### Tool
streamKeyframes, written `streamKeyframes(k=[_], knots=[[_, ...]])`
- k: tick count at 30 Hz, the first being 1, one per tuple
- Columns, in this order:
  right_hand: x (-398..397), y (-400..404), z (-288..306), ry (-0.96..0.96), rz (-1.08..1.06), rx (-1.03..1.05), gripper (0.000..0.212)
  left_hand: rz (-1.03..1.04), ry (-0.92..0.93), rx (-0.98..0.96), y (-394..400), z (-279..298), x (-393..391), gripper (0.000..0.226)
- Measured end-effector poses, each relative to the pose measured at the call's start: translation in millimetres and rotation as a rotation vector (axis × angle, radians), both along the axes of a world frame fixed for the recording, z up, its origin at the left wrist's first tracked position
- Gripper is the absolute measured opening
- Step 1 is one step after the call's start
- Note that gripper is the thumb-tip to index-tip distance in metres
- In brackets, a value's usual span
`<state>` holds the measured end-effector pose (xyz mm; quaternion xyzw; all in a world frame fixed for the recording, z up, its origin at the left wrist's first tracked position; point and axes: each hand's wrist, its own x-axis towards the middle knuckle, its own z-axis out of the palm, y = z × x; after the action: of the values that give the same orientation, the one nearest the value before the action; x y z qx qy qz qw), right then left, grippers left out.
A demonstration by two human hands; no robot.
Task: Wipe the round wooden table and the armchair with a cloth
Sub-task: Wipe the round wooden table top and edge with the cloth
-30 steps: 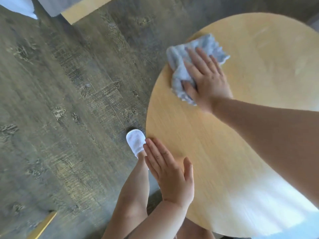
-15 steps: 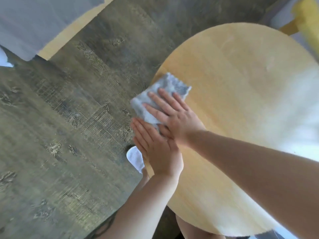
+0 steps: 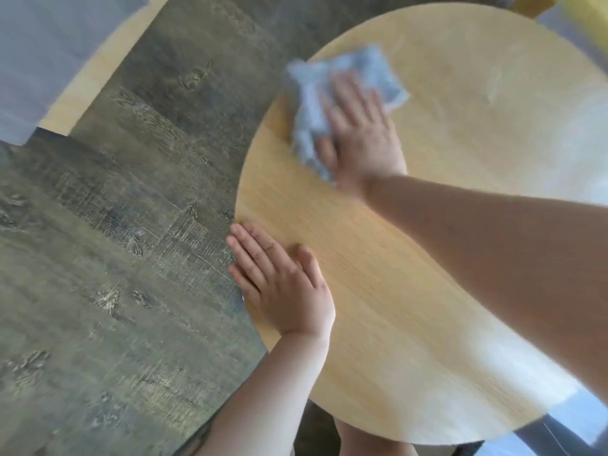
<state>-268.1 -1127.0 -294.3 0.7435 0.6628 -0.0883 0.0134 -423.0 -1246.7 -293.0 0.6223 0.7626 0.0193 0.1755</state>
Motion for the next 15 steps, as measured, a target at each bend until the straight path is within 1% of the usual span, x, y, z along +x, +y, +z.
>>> streamKeyframes(k=[1,2,3,4,5,6,7,8,9,10,11,12,14,15], knots=[[-11,-4,1,0.041,-0.241,0.04,0.059,-0.003,0.001,-0.002,0,0,1,0.07],[-28,-8,6,0.068,-0.272,0.067,0.059,0.001,0.006,0.001,0,0,1,0.071],[-45,-12,9,0.074,-0.05,0.041,0.06,0.01,0.015,0.005,0,0,1,0.071],[-55,-16,8,0.117,0.294,0.002,0.061,0.013,0.02,0.011,-2,-1,0,0.071],[-49,-12,7,0.1,0.623,-0.066,0.062,0.012,0.023,0.015,-3,-2,-1,0.072],[-35,0,10,0.081,0.77,-0.105,0.062,0.014,0.019,0.01,-2,-3,-1,0.072],[-20,9,11,0.056,0.659,-0.097,0.061,0.025,-0.004,-0.003,0,-2,0,0.073],[-7,14,4,0.068,0.359,-0.05,0.059,0.036,-0.038,-0.012,3,-2,2,0.074],[4,12,2,0.068,-0.048,0.042,0.057,0.047,-0.069,-0.012,6,0,5,0.074],[7,2,1,0.09,-0.353,0.106,0.057,0.061,-0.076,-0.004,8,0,9,0.074],[0,-11,3,0.089,-0.444,0.101,0.059,0.076,-0.055,0.013,11,0,12,0.073],[-14,-23,7,0.076,-0.26,0.064,0.062,0.095,-0.019,0.035,12,-2,15,0.072],[-29,-46,6,0.109,0.444,-0.062,0.064,0.102,0.039,0.049,12,-5,16,0.069],[-18,-42,8,0.098,0.663,-0.1,0.063,0.088,0.052,0.049,12,-6,16,0.067]])
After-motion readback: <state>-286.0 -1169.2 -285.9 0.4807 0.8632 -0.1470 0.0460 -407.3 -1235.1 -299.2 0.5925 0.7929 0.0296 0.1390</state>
